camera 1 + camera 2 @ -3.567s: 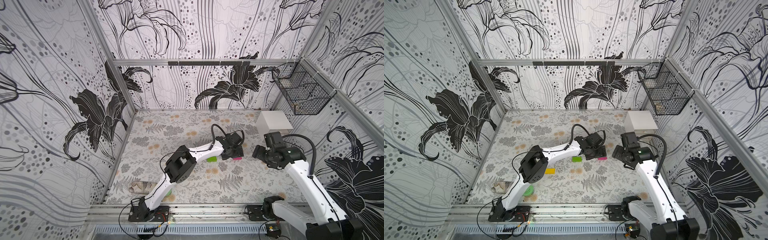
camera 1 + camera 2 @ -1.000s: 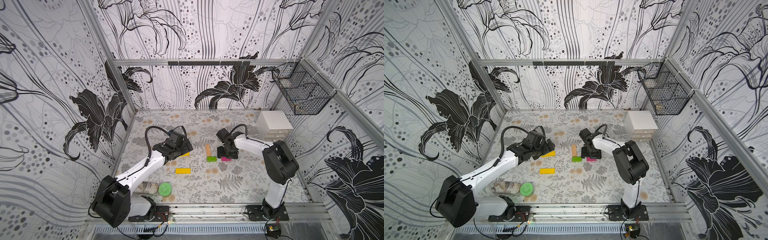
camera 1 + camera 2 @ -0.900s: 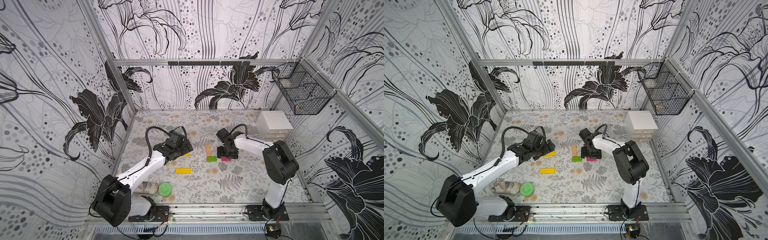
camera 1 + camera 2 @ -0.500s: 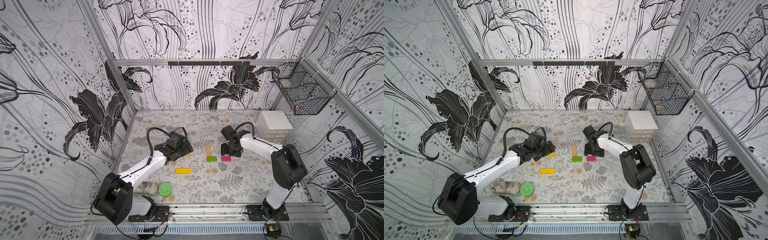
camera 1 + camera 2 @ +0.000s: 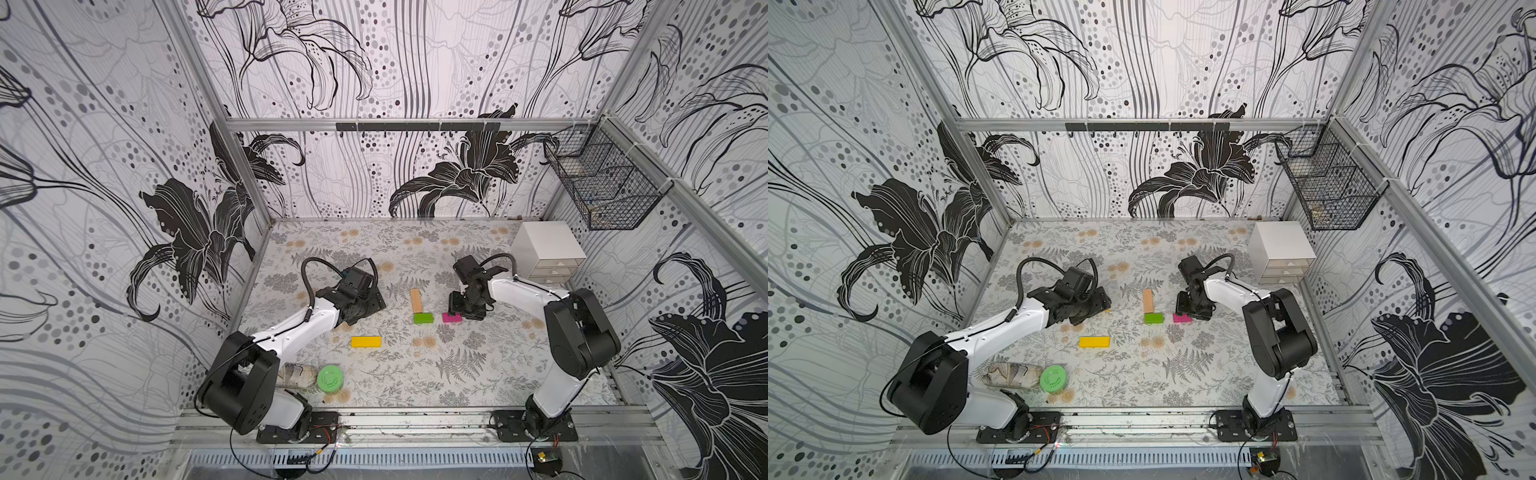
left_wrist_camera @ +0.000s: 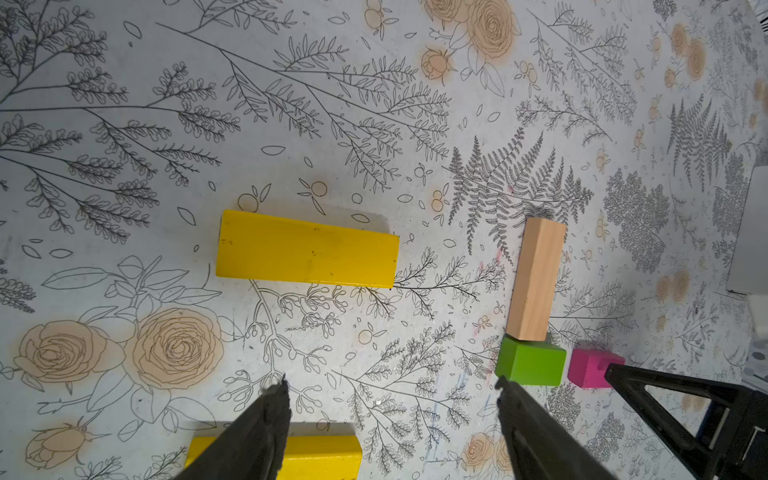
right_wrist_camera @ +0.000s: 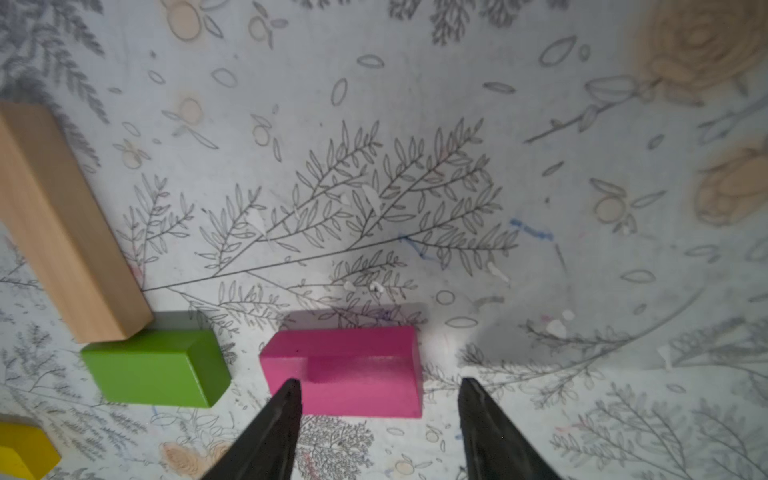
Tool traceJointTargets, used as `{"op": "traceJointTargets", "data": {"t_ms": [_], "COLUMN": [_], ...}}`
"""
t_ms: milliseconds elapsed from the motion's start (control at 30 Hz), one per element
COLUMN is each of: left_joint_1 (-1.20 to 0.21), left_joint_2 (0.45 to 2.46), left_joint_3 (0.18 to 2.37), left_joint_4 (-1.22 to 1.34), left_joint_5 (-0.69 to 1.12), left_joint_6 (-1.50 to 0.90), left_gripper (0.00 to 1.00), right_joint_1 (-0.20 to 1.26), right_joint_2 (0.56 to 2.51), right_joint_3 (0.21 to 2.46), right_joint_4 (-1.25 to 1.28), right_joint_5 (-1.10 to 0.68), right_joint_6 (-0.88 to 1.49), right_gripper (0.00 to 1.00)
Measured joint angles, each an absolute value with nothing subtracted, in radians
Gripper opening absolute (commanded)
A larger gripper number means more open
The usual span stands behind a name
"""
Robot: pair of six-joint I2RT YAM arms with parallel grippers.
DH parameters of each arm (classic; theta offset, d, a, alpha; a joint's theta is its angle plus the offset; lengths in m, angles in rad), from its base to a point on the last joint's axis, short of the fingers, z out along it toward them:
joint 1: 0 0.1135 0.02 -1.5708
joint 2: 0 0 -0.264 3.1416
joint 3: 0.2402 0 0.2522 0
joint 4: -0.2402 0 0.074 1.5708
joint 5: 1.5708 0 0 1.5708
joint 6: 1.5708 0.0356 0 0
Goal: Assemble the letter h with building blocks
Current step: Assemble the building block at the center of the board.
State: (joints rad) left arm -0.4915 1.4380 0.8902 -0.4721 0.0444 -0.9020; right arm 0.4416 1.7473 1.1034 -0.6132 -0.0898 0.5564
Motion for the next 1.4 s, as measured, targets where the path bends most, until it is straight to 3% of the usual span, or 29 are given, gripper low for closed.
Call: {"op": "traceJointTargets", "data": {"t_ms": [1400], "left_joint_1": [-0.492], "left_joint_2": [1.439], "left_joint_3": [0.891], "left_joint_4": [-0.477], "left_joint_5": [0.049], "left_joint_6": [-0.901], "left_gripper": [0.73], "right_joint_1": [0.48], "right_joint_2": [1.778], "right_joint_3": [1.103], "right_joint_4": [-0.56], "right_joint_5": [-0.113], "right_joint_6": [0.583], "right_gripper": [0.56]}}
